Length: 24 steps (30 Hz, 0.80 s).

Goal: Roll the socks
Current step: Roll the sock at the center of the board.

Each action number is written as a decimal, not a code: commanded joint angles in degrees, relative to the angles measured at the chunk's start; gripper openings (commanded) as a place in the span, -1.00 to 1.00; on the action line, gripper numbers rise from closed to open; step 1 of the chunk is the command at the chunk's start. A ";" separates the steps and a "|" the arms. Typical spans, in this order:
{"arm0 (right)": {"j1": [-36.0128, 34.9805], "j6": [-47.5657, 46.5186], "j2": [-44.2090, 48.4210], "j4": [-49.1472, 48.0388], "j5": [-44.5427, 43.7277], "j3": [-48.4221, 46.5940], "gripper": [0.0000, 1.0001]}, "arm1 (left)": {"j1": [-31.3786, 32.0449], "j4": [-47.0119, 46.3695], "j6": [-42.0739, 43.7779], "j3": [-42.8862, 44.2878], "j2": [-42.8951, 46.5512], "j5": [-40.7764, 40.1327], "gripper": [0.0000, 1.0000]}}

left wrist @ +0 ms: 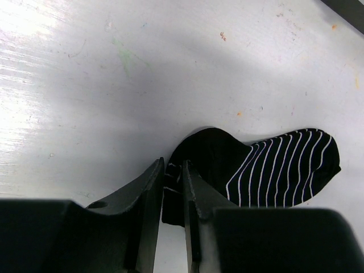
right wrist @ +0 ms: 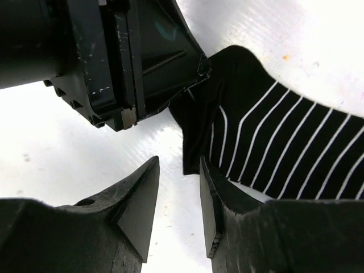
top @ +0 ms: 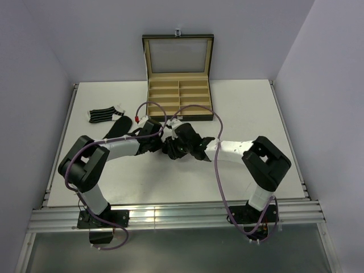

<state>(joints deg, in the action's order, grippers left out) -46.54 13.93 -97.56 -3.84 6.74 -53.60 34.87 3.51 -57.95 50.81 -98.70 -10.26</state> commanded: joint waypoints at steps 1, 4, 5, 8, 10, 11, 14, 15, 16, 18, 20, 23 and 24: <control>-1.62 -4.44 0.09 -6.44 -8.05 0.08 -0.15 | 0.37 5.02 0.30 -1.94 -2.03 0.42 -0.46; -2.93 -5.23 -1.40 -6.18 -9.73 -0.71 -0.15 | 0.37 5.02 0.30 -1.85 -2.03 0.59 -0.46; -3.20 -5.49 -1.67 -6.62 -9.56 -0.71 -0.15 | 0.37 4.93 0.30 -1.85 -2.03 0.59 -0.46; -3.64 -5.85 -2.89 -6.27 -9.73 -1.24 -0.15 | 0.37 4.93 0.30 -2.03 -1.94 0.68 -0.46; -4.08 -6.20 -3.34 -6.27 -9.82 -1.33 -0.15 | 0.37 5.19 0.30 -1.85 -2.11 0.77 -0.46; -4.25 -6.29 -3.51 -6.36 -9.82 -1.33 -0.15 | 0.37 5.19 0.21 -1.85 -2.12 0.86 -0.46; -4.78 -6.46 -4.04 -6.18 -9.21 -1.33 -0.15 | 0.37 5.28 0.12 -1.85 -2.12 1.03 -0.46; -4.96 -6.46 -4.22 -6.18 -8.86 -1.15 -0.15 | 0.37 5.28 0.12 -1.85 -2.20 1.12 -0.46; -5.13 -6.38 -4.39 -6.18 -8.85 -1.24 -0.16 | 0.37 5.19 0.03 -1.85 -2.20 1.12 -0.46; -5.40 -6.46 -5.18 -6.10 -9.20 -1.33 -0.17 | 0.37 5.28 -0.05 -1.85 -2.38 1.38 -0.46; -5.84 -6.38 -6.06 -6.10 -9.55 -1.50 -0.18 | 0.37 5.28 -0.23 -1.76 -2.55 1.65 -0.46; -6.36 -6.46 -7.03 -5.92 -11.05 -1.59 -0.21 | 0.37 5.28 -0.40 -1.94 -2.56 1.82 -0.46; -6.45 -6.55 -7.21 -5.83 -11.48 -1.68 -0.23 | 0.37 5.19 -0.32 -1.85 -2.47 2.00 -0.46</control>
<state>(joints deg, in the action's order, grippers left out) -51.33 9.43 -102.91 -8.69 -3.25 -53.34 34.68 3.51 -58.43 50.81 -98.74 -9.63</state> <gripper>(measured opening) 0.391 0.268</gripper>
